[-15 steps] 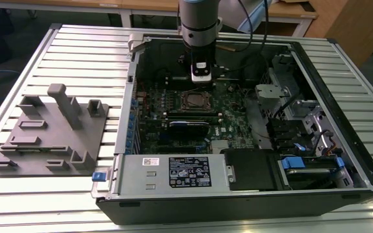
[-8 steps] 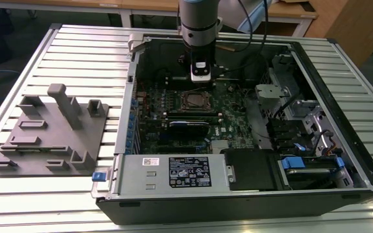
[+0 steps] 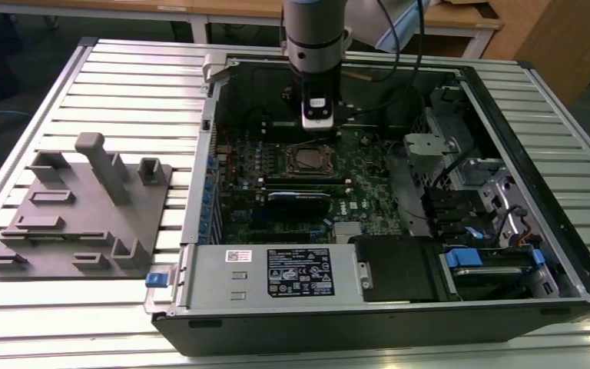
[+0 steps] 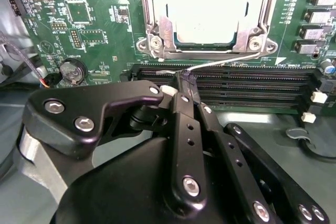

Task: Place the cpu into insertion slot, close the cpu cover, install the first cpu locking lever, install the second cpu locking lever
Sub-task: 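Install the first cpu locking lever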

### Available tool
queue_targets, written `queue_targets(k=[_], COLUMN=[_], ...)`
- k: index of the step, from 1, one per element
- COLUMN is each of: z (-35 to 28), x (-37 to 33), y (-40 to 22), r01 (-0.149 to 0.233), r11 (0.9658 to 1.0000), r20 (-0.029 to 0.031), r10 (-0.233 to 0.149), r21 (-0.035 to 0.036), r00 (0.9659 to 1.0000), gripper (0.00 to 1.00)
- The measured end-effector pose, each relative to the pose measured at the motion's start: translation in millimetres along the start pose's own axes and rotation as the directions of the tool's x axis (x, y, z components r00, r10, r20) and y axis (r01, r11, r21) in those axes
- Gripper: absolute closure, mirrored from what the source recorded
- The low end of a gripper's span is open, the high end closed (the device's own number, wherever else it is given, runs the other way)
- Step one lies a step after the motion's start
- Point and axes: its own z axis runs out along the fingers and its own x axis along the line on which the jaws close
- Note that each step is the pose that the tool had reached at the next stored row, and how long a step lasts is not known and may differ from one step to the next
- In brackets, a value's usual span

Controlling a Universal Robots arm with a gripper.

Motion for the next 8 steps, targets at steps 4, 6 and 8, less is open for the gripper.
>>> queue_targets(k=[4,6,8], z=[-2.9,-3.1,-3.3], x=[-0.2,-0.2,-0.5], y=[0.7,0.6,0.3], r01=[0.000,0.000,0.000], r11=[1.0000,1.0000,1.0000], r20=[0.0000,0.0000,0.0005], r10=[0.000,0.000,0.000], r21=[0.0000,-0.0003,-0.0003], r00=[1.0000,1.0000,1.0000], gripper=[0.89,0.89,0.89])
